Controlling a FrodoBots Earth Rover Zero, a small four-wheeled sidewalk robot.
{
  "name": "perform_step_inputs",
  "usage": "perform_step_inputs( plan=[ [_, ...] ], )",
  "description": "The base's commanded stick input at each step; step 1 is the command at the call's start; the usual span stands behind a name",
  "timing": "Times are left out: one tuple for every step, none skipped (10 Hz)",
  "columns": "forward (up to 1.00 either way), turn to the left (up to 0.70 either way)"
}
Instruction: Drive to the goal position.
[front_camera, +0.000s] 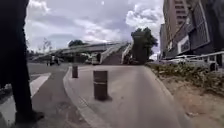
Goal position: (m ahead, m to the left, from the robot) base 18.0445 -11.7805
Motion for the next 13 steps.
perform_step_inputs(
  plan=[
    [0.45, -0.27],
    [0.45, -0.27],
    [0.45, -0.27],
    [0.45, -0.25],
    [0.45, -0.09],
    [0.45, -0.01],
    [0.45, 0.00],
    [0.45, 0.00],
    [0.45, 0.00],
    [0.45, 0.00],
    [0.45, 0.00],
    [0.45, 0.00],
    [0.45, 0.00]
  ],
)
